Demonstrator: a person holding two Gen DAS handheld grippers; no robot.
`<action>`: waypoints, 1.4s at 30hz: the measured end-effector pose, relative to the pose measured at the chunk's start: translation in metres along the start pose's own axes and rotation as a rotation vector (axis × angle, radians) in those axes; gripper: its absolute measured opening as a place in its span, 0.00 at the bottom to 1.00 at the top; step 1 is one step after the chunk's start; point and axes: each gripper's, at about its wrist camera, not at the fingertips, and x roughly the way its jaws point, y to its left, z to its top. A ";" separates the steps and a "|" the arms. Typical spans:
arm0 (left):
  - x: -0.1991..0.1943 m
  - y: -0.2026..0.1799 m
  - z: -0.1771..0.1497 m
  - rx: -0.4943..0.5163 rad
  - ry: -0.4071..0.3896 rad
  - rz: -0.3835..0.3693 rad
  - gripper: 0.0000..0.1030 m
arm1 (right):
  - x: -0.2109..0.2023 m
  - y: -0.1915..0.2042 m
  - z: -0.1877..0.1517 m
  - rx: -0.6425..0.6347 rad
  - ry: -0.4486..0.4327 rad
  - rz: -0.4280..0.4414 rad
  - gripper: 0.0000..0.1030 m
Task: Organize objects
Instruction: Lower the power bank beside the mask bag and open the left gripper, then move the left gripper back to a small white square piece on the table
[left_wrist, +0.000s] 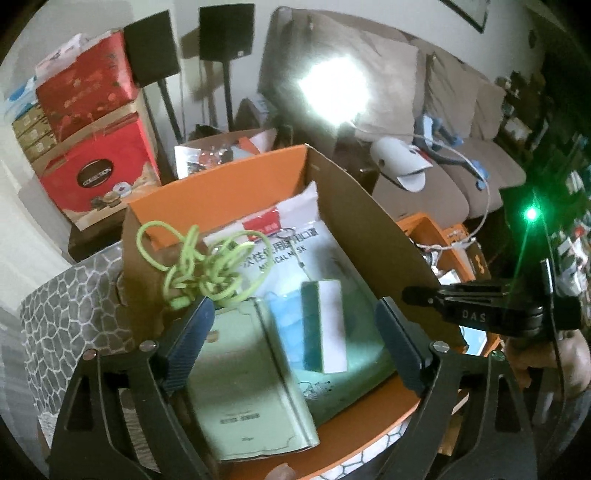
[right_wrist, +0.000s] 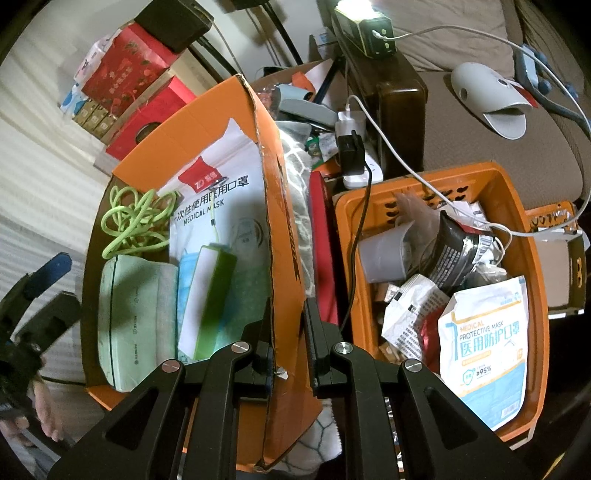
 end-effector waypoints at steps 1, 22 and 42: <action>-0.003 0.005 0.000 -0.012 -0.010 -0.004 0.94 | 0.000 0.000 0.000 -0.001 0.000 -0.001 0.12; -0.035 0.089 -0.010 -0.160 -0.093 0.107 1.00 | 0.000 0.001 -0.001 0.000 0.000 -0.001 0.12; -0.040 0.197 -0.032 -0.312 -0.078 0.212 1.00 | 0.000 -0.001 -0.001 0.000 0.001 -0.007 0.12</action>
